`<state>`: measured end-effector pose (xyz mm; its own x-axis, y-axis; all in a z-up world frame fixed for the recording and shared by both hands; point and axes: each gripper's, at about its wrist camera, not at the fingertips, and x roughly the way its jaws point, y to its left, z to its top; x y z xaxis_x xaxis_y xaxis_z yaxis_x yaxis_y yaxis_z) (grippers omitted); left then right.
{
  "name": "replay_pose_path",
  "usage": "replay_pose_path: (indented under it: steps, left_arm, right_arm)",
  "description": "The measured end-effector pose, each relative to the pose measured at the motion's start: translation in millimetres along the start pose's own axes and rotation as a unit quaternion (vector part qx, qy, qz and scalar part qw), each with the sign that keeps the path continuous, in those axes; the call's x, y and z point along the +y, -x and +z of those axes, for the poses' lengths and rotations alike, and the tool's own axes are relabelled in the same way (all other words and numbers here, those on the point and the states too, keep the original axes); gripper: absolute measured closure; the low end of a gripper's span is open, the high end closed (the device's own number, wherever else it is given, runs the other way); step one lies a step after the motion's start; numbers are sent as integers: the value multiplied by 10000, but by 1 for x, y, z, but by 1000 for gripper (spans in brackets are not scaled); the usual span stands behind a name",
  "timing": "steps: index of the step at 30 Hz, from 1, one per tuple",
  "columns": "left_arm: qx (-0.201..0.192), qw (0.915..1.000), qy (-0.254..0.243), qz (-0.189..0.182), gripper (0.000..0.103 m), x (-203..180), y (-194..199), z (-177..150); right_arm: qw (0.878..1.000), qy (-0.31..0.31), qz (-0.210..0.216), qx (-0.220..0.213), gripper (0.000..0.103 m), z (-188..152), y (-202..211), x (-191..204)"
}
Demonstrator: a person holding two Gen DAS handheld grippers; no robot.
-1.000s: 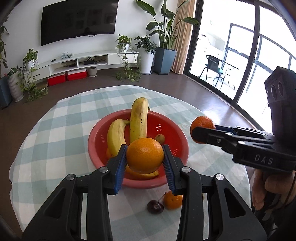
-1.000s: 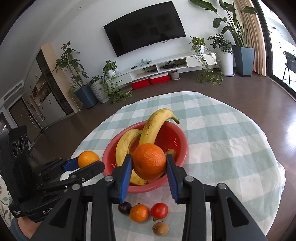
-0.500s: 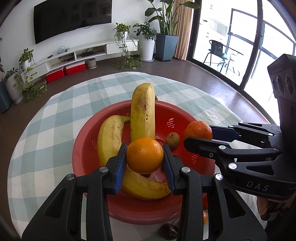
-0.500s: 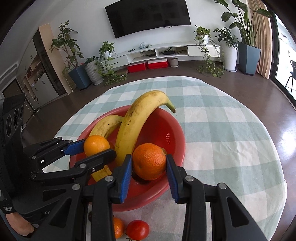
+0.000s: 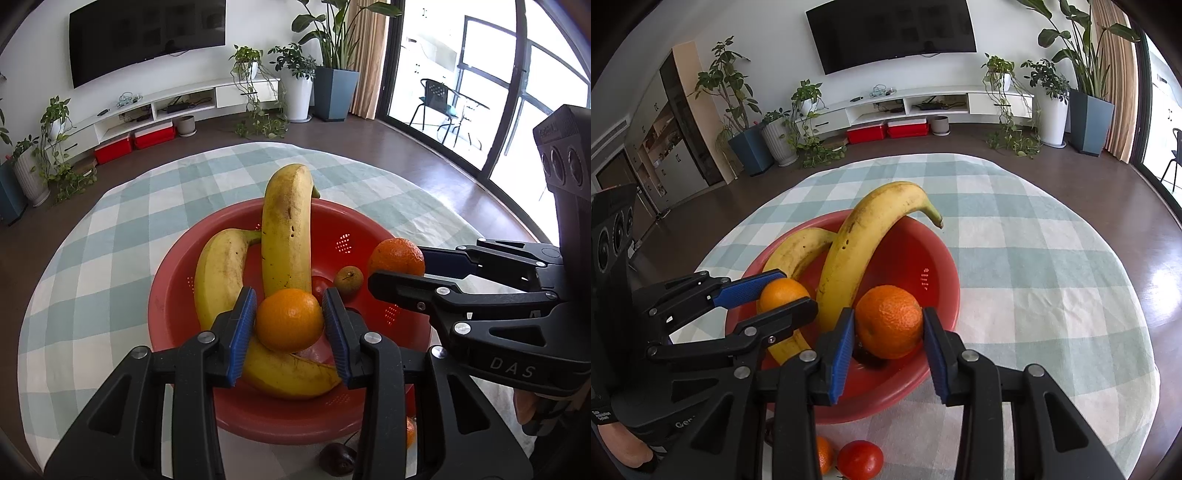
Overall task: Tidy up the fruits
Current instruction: 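Open both tools to drop the oranges into the red bowl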
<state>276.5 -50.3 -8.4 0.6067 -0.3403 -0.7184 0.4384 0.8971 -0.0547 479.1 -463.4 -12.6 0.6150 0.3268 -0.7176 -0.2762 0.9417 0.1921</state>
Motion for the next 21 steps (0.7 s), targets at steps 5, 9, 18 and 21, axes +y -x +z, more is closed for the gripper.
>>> replay_pose_path:
  steps: [5,9,18,21]
  left_arm:
    - [-10,10000,21,-11,67,1,1,0]
    - [-105,9999,113,1,65,4,6,1]
    - [-503,9987,111,32,25,1,41,-8]
    - [-724,9971,209,104,5,2,63,-22]
  right_arm:
    - [10000,-16,28,-2,62,0,0,-1]
    - [9999,-88,-17,-90,49,2,3,-5]
    - [9995,-151,30,-267,42,-7,25,-7]
    - [9986,-311,75,-425,31,-19,44,-11]
